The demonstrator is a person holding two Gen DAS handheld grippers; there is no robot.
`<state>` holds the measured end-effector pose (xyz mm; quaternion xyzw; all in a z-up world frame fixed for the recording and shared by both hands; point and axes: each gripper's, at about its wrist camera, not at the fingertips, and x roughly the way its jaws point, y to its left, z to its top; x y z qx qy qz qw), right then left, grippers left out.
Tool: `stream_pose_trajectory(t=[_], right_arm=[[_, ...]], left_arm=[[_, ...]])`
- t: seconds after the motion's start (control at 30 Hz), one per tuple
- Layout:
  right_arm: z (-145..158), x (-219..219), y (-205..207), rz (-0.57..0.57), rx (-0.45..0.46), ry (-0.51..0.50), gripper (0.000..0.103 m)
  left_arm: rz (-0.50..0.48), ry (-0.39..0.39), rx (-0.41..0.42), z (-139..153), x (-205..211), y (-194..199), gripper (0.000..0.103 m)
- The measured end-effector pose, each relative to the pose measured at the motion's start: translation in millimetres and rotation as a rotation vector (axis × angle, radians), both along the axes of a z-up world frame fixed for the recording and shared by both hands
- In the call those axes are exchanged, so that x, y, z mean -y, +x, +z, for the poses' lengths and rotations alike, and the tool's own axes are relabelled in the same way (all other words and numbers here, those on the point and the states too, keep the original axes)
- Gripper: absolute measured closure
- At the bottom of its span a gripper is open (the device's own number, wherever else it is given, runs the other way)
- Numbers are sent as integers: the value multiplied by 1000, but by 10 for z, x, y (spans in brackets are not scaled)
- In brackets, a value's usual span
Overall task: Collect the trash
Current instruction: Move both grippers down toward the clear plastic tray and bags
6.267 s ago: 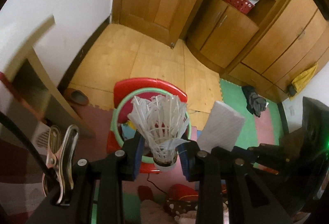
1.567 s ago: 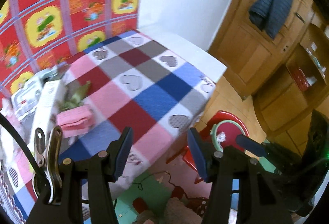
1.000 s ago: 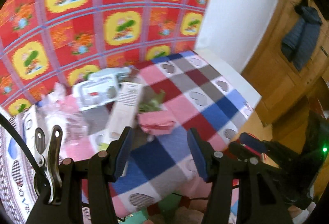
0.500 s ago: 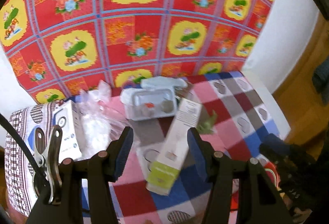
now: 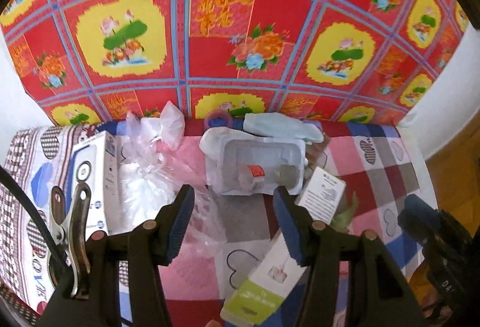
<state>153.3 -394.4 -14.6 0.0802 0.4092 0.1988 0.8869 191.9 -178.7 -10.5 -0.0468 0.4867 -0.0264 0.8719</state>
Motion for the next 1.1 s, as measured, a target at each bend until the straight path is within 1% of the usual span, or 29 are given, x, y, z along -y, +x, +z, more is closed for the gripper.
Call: stream_pose_trajectory(t=[0.2,0.37,0.4,0.47,0.6,0.73,0.83,0.97,1.03,1.1], right_arm=[[-142,-58,240,73,-29,0,67],[-241,-58,378,108,-48,6,67],[-262,-54,403,114,-52,8,67],[-300,-46,447,125,-60,13,67],[-355,-47,529,143,-73,21,67],[-406,-62,604,164,-82,25,67],[-436,-84,664,180,-87,22,67],[-462,-118,730,199,-91,12,67],[-477,-136,754,208,-95,10,67],[-499,-157,779,215,-100,9,67]], left_arm=[[17,-22,-26,-236,37,171,45],[57,-17,-45,-399,22,288,44],[65,-16,-49,-421,8,300,38],[81,-12,-60,-473,-15,330,31],[106,-46,-85,-590,-54,381,31],[152,-52,-91,-672,-87,408,31],[180,-113,-94,-709,-129,435,31],[201,-164,-87,-728,-161,466,33],[202,-190,-84,-732,-166,468,40],[195,-199,-79,-736,-160,470,48]])
